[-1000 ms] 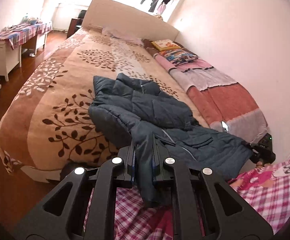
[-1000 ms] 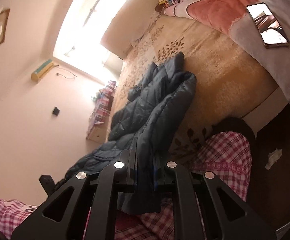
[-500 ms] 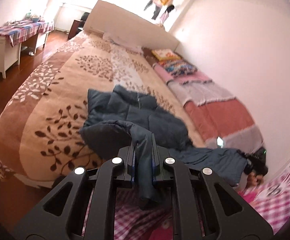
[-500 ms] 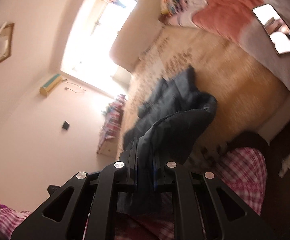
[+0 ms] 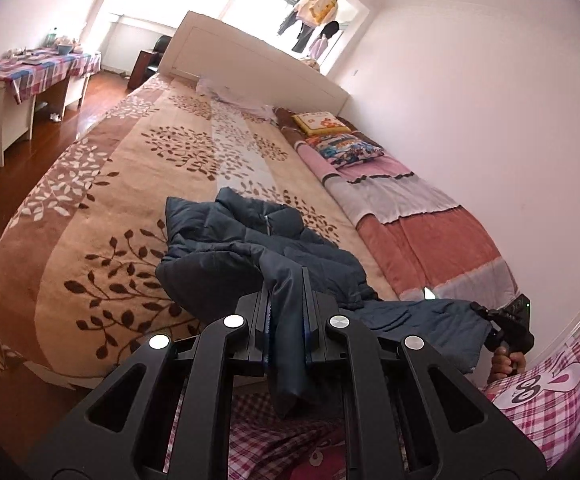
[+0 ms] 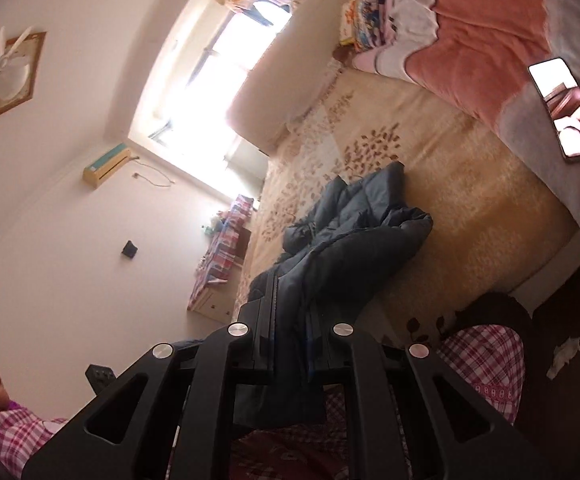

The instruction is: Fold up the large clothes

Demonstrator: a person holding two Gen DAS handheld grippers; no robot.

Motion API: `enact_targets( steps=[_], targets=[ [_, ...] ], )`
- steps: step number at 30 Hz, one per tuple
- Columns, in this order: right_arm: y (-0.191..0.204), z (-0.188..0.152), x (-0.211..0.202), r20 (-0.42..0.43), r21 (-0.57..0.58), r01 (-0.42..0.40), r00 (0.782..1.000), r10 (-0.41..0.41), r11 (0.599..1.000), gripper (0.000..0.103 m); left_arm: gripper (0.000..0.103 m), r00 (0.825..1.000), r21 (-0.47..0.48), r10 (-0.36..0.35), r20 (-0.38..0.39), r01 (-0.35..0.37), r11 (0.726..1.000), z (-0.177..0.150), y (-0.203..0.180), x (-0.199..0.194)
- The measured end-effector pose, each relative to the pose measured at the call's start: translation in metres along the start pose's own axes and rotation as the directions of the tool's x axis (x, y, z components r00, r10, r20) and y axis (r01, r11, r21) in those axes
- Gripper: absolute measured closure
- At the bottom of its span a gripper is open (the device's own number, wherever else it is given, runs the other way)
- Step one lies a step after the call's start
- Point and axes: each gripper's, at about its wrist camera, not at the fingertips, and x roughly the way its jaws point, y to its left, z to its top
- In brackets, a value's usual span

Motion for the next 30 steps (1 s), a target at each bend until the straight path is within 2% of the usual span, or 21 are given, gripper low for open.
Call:
enact_targets(
  steps=[5, 9, 14, 17, 20, 23, 26, 30],
  targets=[
    [0.006, 0.016, 0.01, 0.002, -0.01, -0.033, 0.999, 0.033, 0.999, 0.091, 0.092, 1.0, -0.029, 0.003, 0.02, -0.003, 1.0, 0.012, 0.005, 0.006],
    [0.003, 0.048, 0.034, 0.01, 0.041, -0.074, 0.997, 0.074, 0.996, 0.091, 0.092, 0.999, -0.051, -0.002, 0.039, 0.004, 0.999, 0.041, 0.013, 0.029],
    [0.009, 0.099, 0.086, -0.007, 0.047, -0.096, 0.995, 0.096, 0.994, 0.091, 0.091, 0.999, 0.012, 0.033, 0.039, -0.033, 0.999, 0.087, 0.015, 0.074],
    [0.014, 0.136, 0.128, -0.028, 0.028, -0.083, 0.996, 0.084, 0.996, 0.091, 0.091, 0.998, 0.013, 0.054, 0.036, -0.054, 0.998, 0.122, 0.022, 0.112],
    [0.004, 0.178, 0.186, -0.05, 0.057, -0.059, 0.997, 0.061, 0.997, 0.091, 0.091, 0.997, -0.01, 0.078, 0.026, -0.078, 0.997, 0.154, 0.035, 0.157],
    [-0.017, 0.209, 0.241, -0.07, 0.122, -0.02, 0.997, 0.029, 0.992, 0.091, 0.091, 0.994, -0.097, 0.109, -0.001, -0.109, 0.989, 0.181, 0.059, 0.21],
    [-0.05, 0.232, 0.294, -0.086, 0.225, 0.025, 0.996, -0.005, 0.974, 0.091, 0.091, 0.983, -0.183, 0.177, -0.045, -0.182, 0.966, 0.202, 0.096, 0.274],
    [-0.09, 0.248, 0.355, -0.125, 0.285, 0.111, 0.989, -0.078, 0.952, 0.091, 0.091, 0.967, -0.277, 0.218, -0.129, -0.247, 0.929, 0.209, 0.144, 0.345]
  ],
)
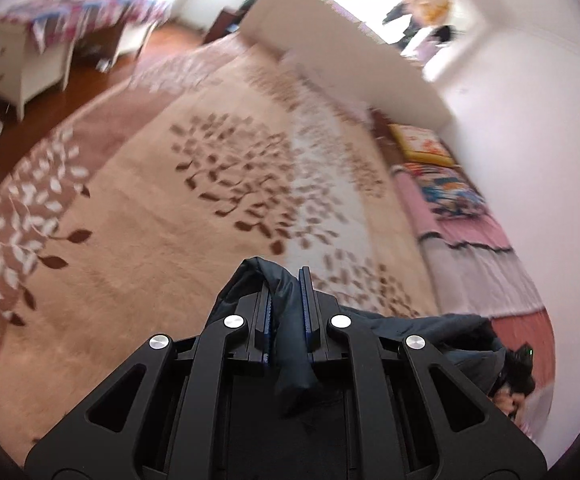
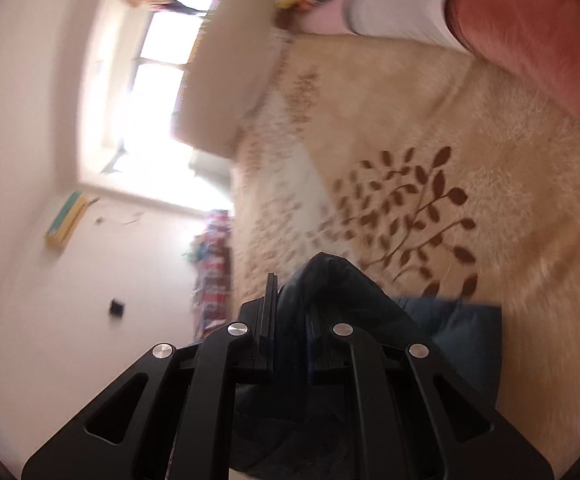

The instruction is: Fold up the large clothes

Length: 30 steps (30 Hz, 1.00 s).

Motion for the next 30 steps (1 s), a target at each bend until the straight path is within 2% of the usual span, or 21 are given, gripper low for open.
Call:
enact_targets(
  steps=[6, 9, 11, 12, 13, 14, 15, 16, 18, 21, 23, 25, 27, 29, 30],
  targets=[
    [-0.035, 0.026, 0.066, -0.041, 0.014, 0.13, 0.991, -0.129, 0.991, 0.091, 0.091, 0.994, -0.012, 0.082, -0.065, -0.083, 0.996, 0.007, 0.017, 0.078],
    [-0.052, 0.031, 0.086, -0.078, 0.034, 0.204, 0.977, -0.201, 0.978, 0.091, 0.086, 0.986, -0.009, 0.131, -0.105, -0.133, 0.991, 0.004, 0.022, 0.106],
    [-0.064, 0.032, 0.097, -0.115, 0.075, 0.243, 0.966, -0.234, 0.967, 0.086, 0.084, 0.982, -0.039, 0.133, -0.13, -0.14, 0.989, 0.002, 0.027, 0.116],
    [-0.072, 0.032, 0.097, -0.123, 0.12, 0.221, 0.971, -0.206, 0.968, 0.077, 0.082, 0.984, -0.055, 0.123, -0.13, -0.131, 0.99, 0.002, 0.029, 0.115],
    [-0.075, 0.031, 0.095, -0.119, 0.139, 0.187, 0.978, -0.171, 0.972, 0.062, 0.079, 0.987, -0.078, 0.101, -0.126, -0.112, 0.991, 0.003, 0.032, 0.114],
    [-0.076, 0.031, 0.092, -0.108, 0.151, 0.143, 0.986, -0.128, 0.978, 0.051, 0.078, 0.991, -0.111, 0.062, -0.12, -0.076, 0.991, 0.005, 0.033, 0.11],
    [-0.075, 0.032, 0.083, -0.086, 0.156, 0.093, 0.993, -0.081, 0.983, 0.029, 0.075, 0.993, -0.141, 0.034, -0.113, -0.05, 0.989, 0.006, 0.034, 0.106],
    [-0.073, 0.034, 0.074, -0.055, 0.155, 0.075, 0.996, -0.067, 0.985, 0.019, 0.071, 0.994, -0.162, 0.019, -0.105, -0.036, 0.986, 0.007, 0.035, 0.103],
    [-0.067, 0.038, 0.051, 0.019, 0.125, 0.062, 0.998, -0.065, 0.99, 0.019, 0.066, 0.997, -0.218, -0.023, -0.077, 0.006, 0.976, 0.011, 0.035, 0.092],
    [-0.06, 0.037, 0.031, 0.042, 0.115, 0.046, 0.998, -0.051, 0.992, 0.019, 0.059, 0.997, -0.281, -0.063, -0.043, 0.048, 0.959, 0.015, 0.036, 0.081],
    [-0.049, 0.029, 0.029, 0.02, 0.056, 0.036, 0.999, -0.038, 0.998, 0.021, 0.059, 0.998, -0.287, -0.055, -0.018, 0.047, 0.957, 0.018, 0.034, 0.076],
    [-0.035, 0.014, 0.037, -0.034, -0.025, 0.047, 0.998, -0.048, 0.999, 0.035, 0.059, 0.998, -0.26, -0.038, 0.044, 0.048, 0.964, 0.024, 0.029, 0.064],
    [-0.022, -0.003, 0.056, -0.11, -0.105, 0.052, 0.992, -0.064, 0.993, 0.045, 0.059, 0.996, -0.224, 0.003, 0.092, 0.017, 0.974, 0.03, 0.022, 0.053],
    [-0.013, -0.019, 0.079, -0.177, -0.174, 0.062, 0.98, -0.094, 0.983, 0.054, 0.059, 0.998, -0.14, -0.018, 0.061, 0.027, 0.99, 0.032, 0.006, 0.053],
    [-0.011, -0.024, 0.088, -0.198, -0.196, 0.072, 0.974, -0.112, 0.978, 0.061, 0.059, 1.0, -0.044, -0.023, 0.003, 0.023, 0.999, 0.026, -0.011, 0.058]
  ],
)
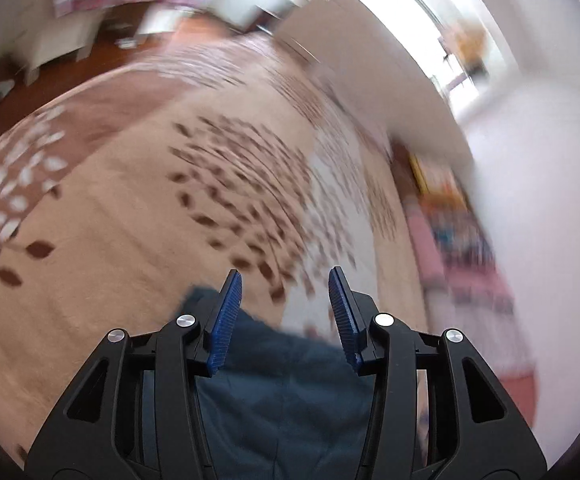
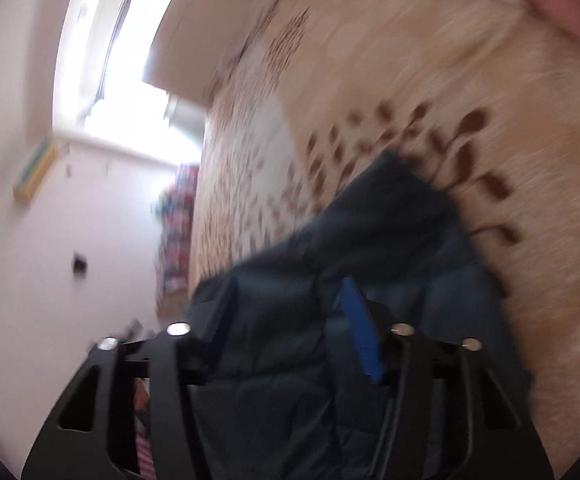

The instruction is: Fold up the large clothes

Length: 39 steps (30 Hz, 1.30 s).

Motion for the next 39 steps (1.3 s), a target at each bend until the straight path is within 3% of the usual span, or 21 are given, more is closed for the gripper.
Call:
enact_targets(
  steps=[1, 3, 6, 7, 9, 10, 14, 18, 20, 21, 23, 27, 33, 37, 39],
  targets=[
    [0.003, -0.002, 0.012, -0.025, -0.026, 0.034, 0.999, -0.035, 0.999, 0.071, 0.059, 0.999, 0.084, 0.004, -0.047, 0.0, 0.996, -0.008, -0.013, 0.006],
    [0.0, -0.006, 0.029, -0.056, -0.049, 0.11, 0.992, -0.113, 0.993, 0.076, 0.059, 0.988, 0.26, 0.039, -0.148, 0.001, 0.965, -0.035, -0.04, 0.024],
    [-0.009, -0.001, 0.045, -0.052, -0.033, 0.189, 0.98, -0.191, 0.981, 0.093, 0.059, 0.95, 0.392, 0.146, -0.274, -0.028, 0.919, -0.069, -0.056, 0.065],
    [-0.013, 0.0, 0.047, -0.048, -0.026, 0.21, 0.976, -0.211, 0.977, 0.098, 0.059, 0.931, 0.418, 0.214, -0.297, -0.076, 0.906, -0.076, -0.054, 0.081],
    [-0.022, 0.003, 0.049, -0.046, -0.014, 0.246, 0.968, -0.246, 0.969, 0.103, 0.059, 0.897, 0.447, 0.326, -0.298, -0.17, 0.878, -0.083, -0.042, 0.105],
    [-0.025, 0.006, 0.054, -0.047, -0.013, 0.26, 0.964, -0.261, 0.965, 0.103, 0.057, 0.888, 0.434, 0.35, -0.298, -0.2, 0.878, -0.082, -0.032, 0.113],
    [-0.042, 0.006, 0.053, -0.063, -0.003, 0.24, 0.969, -0.24, 0.971, 0.103, 0.057, 0.891, 0.34, 0.338, -0.303, -0.23, 0.912, -0.075, -0.006, 0.119],
    [-0.055, 0.008, 0.049, -0.07, 0.079, 0.19, 0.98, -0.185, 0.979, 0.103, 0.056, 0.881, 0.393, 0.396, -0.258, -0.278, 0.876, -0.082, -0.014, 0.117],
    [-0.05, 0.004, 0.039, -0.05, 0.102, 0.198, 0.98, -0.194, 0.975, 0.103, 0.057, 0.888, 0.39, 0.407, -0.213, -0.304, 0.869, -0.081, -0.022, 0.106],
    [-0.042, -0.003, 0.027, -0.031, 0.101, 0.188, 0.982, -0.186, 0.977, 0.1, 0.057, 0.912, 0.353, 0.361, -0.196, -0.278, 0.893, -0.079, -0.025, 0.091],
    [-0.024, -0.014, 0.006, -0.002, 0.035, 0.175, 0.985, -0.175, 0.984, 0.099, 0.057, 0.94, 0.308, 0.288, -0.182, -0.224, 0.925, -0.076, -0.028, 0.064],
    [0.006, -0.055, -0.037, 0.06, -0.08, 0.182, 0.982, -0.178, 0.98, 0.099, 0.055, 0.966, 0.234, 0.187, -0.177, -0.144, 0.962, -0.086, -0.03, 0.015],
    [0.01, -0.139, -0.092, 0.096, -0.126, 0.143, 0.987, -0.132, 0.982, 0.099, 0.048, 0.974, 0.186, 0.112, -0.196, -0.075, 0.98, -0.133, -0.032, -0.047],
    [0.002, -0.188, -0.112, 0.092, -0.104, 0.154, 0.985, -0.145, 0.983, 0.079, 0.044, 0.977, 0.145, 0.066, -0.201, -0.037, 0.989, -0.168, -0.029, -0.085],
    [-0.004, -0.205, -0.122, 0.089, -0.09, 0.154, 0.985, -0.146, 0.984, 0.074, 0.04, 0.981, 0.135, 0.043, -0.189, -0.018, 0.991, -0.182, -0.027, -0.103]
  ],
)
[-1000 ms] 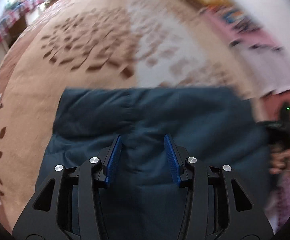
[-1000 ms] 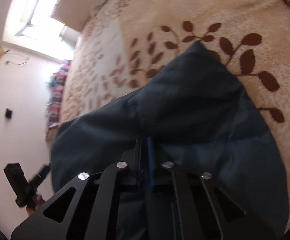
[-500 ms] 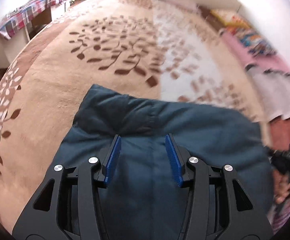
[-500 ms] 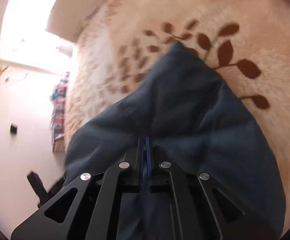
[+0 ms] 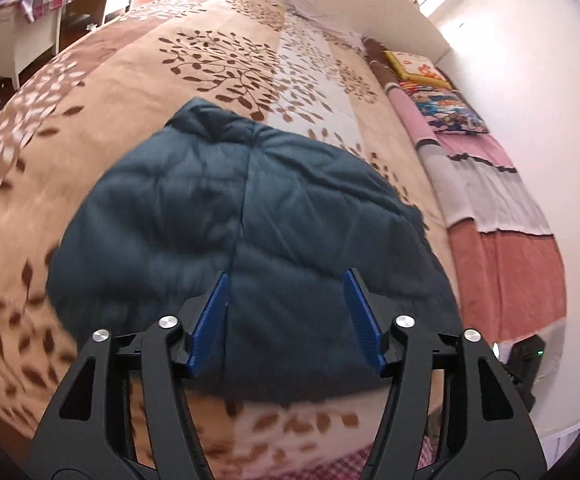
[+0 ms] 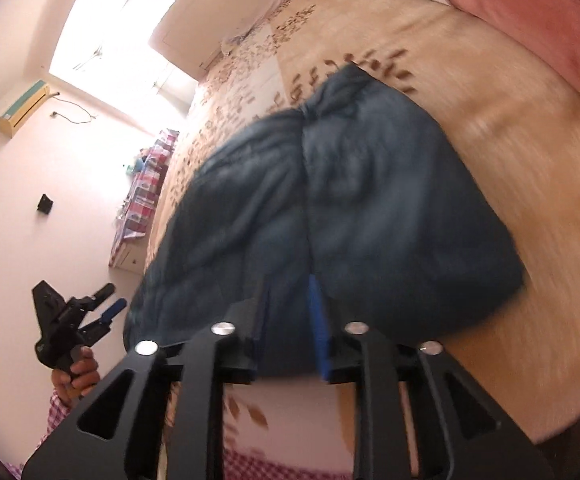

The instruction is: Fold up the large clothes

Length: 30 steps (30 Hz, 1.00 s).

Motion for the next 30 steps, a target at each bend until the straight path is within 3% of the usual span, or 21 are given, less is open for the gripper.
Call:
enact_targets(
  steps=[2, 4, 6, 9, 14, 19, 21, 25, 30],
  targets=[
    [-0.007, -0.014, -0.009, -0.001, 0.019, -0.005, 1.0, 0.005, 1.0, 0.069, 0.036, 1.0, -0.019, -0.016, 0.023, 0.016, 1.0, -0.018, 0.004, -0.013],
    [-0.016, -0.025, -0.018, 0.011, 0.041, -0.002, 1.0, 0.002, 0.999, 0.052, 0.033, 0.999, -0.051, -0.021, 0.039, 0.023, 0.998, -0.037, 0.013, -0.024],
    [-0.025, -0.032, -0.024, 0.038, 0.078, -0.005, 0.999, 0.002, 0.997, 0.041, 0.032, 0.999, -0.099, -0.018, 0.032, 0.021, 0.995, -0.052, 0.024, -0.026],
    [-0.04, -0.033, -0.023, 0.051, 0.139, -0.022, 0.999, 0.015, 0.99, 0.037, 0.032, 1.0, -0.182, -0.024, 0.006, 0.025, 0.983, -0.065, 0.045, -0.021],
    [-0.052, -0.027, -0.009, 0.08, 0.235, -0.066, 0.996, 0.048, 0.97, 0.024, 0.031, 0.991, -0.404, -0.125, 0.052, 0.135, 0.905, -0.08, 0.091, -0.007],
    [-0.059, -0.024, 0.009, 0.09, 0.296, -0.095, 0.993, 0.071, 0.951, 0.021, 0.018, 0.984, -0.549, -0.108, 0.138, 0.167, 0.819, -0.081, 0.124, 0.007],
    [-0.06, -0.022, 0.017, 0.094, 0.316, -0.106, 0.992, 0.08, 0.943, 0.02, 0.017, 0.981, -0.577, -0.118, 0.152, 0.185, 0.796, -0.077, 0.129, 0.014],
    [-0.061, -0.02, 0.029, 0.105, 0.326, -0.098, 0.992, 0.067, 0.94, 0.02, 0.011, 0.984, -0.56, -0.107, 0.143, 0.169, 0.811, -0.067, 0.124, 0.037],
    [-0.063, -0.017, 0.043, 0.138, 0.333, -0.069, 0.99, 0.024, 0.94, 0.02, 0.011, 0.984, -0.592, -0.06, 0.169, 0.15, 0.792, -0.062, 0.135, 0.059]
  ],
)
